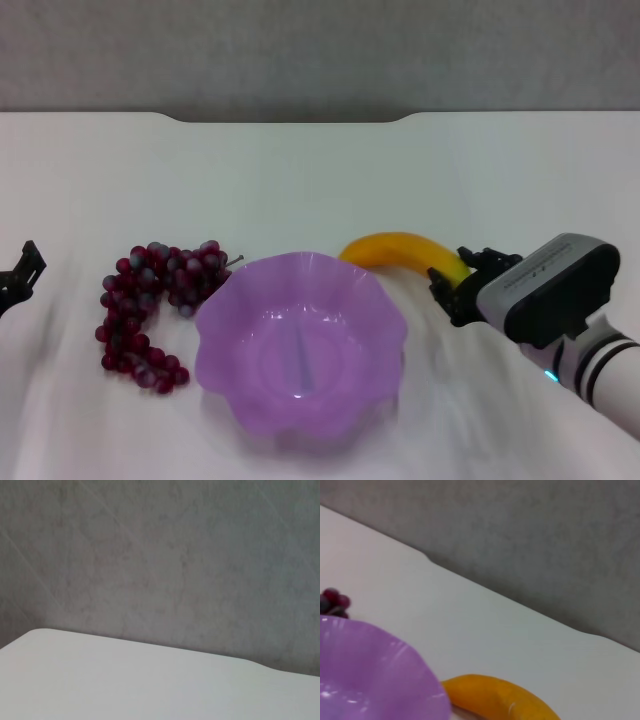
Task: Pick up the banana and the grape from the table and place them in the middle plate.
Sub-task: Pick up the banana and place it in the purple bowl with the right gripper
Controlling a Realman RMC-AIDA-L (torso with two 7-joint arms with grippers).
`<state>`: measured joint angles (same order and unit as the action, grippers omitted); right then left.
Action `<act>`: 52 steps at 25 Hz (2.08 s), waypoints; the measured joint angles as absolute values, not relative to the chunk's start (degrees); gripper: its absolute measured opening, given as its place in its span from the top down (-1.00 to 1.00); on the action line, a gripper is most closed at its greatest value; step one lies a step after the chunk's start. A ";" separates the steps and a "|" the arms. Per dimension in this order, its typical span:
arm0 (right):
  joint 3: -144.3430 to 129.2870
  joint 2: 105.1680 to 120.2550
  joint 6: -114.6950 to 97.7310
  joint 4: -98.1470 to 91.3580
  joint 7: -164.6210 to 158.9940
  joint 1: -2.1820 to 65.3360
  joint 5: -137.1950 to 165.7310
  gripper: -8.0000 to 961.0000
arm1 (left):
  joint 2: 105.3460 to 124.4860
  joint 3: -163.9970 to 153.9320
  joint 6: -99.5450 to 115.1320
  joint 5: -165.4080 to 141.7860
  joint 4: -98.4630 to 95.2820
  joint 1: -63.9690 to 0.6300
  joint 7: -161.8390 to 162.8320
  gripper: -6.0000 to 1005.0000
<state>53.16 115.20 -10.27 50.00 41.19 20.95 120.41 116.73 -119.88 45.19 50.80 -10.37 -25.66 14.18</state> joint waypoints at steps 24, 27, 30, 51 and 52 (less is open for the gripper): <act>60.46 115.13 -10.99 54.77 50.73 19.28 120.57 0.06 | 116.71 -119.88 45.16 50.53 -10.37 -25.67 14.15 -0.62; 61.10 115.13 -10.98 55.56 51.59 19.22 120.58 0.06 | 116.72 -119.88 45.12 50.39 -10.37 -25.72 14.15 -0.62; 61.27 115.13 -10.96 56.01 51.68 19.21 120.59 0.06 | 116.72 -119.88 45.10 50.36 -10.37 -25.74 14.15 -0.62; 65.00 115.13 -10.50 62.48 56.77 17.93 120.58 0.08 | 116.81 -119.97 45.08 50.36 -10.37 -25.66 14.15 -0.62; 65.13 115.13 -10.46 63.00 56.99 18.00 120.58 0.08 | 116.81 -119.98 45.08 50.36 -10.37 -25.66 14.15 -0.62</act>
<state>65.13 115.13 -10.46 63.00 56.99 18.00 120.58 116.81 -119.98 45.08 50.36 -10.37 -25.66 14.15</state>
